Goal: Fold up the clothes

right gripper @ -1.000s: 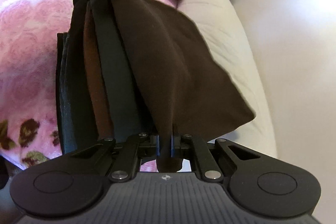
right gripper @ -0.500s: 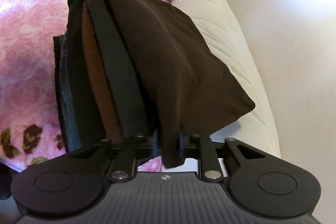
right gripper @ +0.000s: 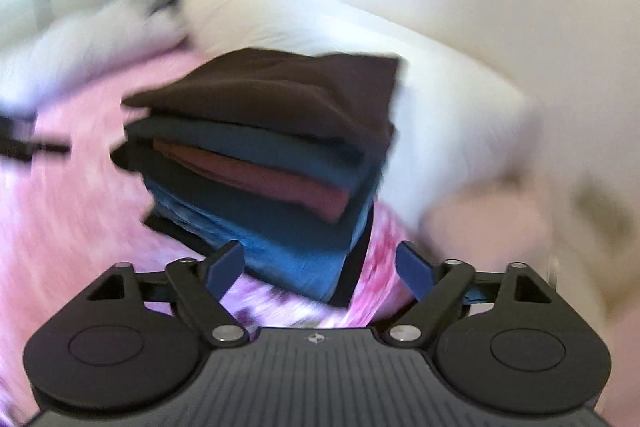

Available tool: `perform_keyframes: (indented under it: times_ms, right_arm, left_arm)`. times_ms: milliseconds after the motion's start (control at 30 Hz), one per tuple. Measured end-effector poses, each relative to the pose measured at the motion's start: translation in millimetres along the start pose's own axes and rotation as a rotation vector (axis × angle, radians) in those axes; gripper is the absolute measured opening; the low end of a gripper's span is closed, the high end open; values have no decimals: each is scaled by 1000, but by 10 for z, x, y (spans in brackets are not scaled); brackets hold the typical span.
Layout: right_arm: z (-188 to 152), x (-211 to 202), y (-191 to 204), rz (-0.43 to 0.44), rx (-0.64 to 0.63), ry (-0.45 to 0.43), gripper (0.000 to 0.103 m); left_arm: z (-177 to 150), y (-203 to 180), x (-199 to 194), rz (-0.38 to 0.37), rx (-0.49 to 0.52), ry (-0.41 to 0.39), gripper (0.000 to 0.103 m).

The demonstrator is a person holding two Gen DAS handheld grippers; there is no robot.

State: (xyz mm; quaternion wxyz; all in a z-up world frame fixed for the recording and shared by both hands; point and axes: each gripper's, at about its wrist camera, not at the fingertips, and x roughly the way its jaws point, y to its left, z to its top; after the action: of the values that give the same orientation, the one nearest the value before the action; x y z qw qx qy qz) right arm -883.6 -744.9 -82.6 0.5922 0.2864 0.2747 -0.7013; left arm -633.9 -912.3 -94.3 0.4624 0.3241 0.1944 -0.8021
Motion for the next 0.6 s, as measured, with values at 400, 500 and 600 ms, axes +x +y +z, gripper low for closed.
perform_keyframes:
  times_ms: [400, 500, 600]
  right_arm:
    - [-1050, -1410, 266, -46, 305, 36, 88]
    - [-1203, -1646, 367, -34, 315, 15, 88]
    - [-1367, -1926, 460, -28, 310, -16, 88]
  left_arm:
    - [-793, -223, -1419, -40, -18, 5, 102]
    - [-918, -337, -1716, -34, -7, -4, 102]
    - [-1039, -448, -2050, -44, -21, -12, 102]
